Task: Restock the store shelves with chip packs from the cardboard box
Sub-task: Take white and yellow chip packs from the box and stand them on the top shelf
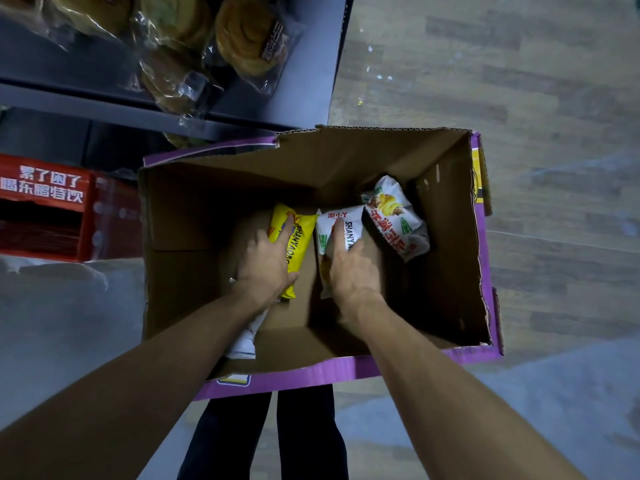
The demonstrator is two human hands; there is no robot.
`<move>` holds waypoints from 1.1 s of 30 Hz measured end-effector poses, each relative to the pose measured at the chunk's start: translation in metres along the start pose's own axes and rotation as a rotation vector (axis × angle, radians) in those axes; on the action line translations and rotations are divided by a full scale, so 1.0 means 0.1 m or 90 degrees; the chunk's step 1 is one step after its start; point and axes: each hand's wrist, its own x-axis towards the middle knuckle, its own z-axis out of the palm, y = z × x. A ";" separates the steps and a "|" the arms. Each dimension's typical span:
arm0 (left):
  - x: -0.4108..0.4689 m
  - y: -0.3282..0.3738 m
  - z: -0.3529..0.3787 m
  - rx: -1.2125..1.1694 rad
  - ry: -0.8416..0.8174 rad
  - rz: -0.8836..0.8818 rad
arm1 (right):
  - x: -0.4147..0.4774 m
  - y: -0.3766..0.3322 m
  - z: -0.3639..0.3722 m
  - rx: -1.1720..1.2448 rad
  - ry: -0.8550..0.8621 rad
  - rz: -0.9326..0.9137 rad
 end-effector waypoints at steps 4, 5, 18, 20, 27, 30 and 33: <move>-0.01 0.02 0.09 0.047 0.030 -0.001 | 0.09 -0.06 0.17 0.059 0.016 0.029; -0.01 0.02 0.09 0.038 0.025 -0.007 | 0.10 -0.05 0.16 0.071 0.015 0.034; -0.47 0.08 -0.57 -0.156 0.026 -0.013 | -0.47 -0.14 -0.63 0.119 0.055 0.040; -0.65 0.06 -0.77 -0.158 0.037 -0.009 | -0.70 -0.20 -0.81 0.131 0.086 0.030; -1.48 0.09 -1.75 -0.159 0.128 0.045 | -1.72 -0.33 -1.62 0.161 0.157 0.007; -1.84 0.07 -2.12 -0.166 0.168 0.067 | -2.16 -0.39 -1.92 0.179 0.212 -0.006; -2.14 0.05 -2.42 -0.177 0.193 0.083 | -2.51 -0.45 -2.17 0.170 0.284 -0.035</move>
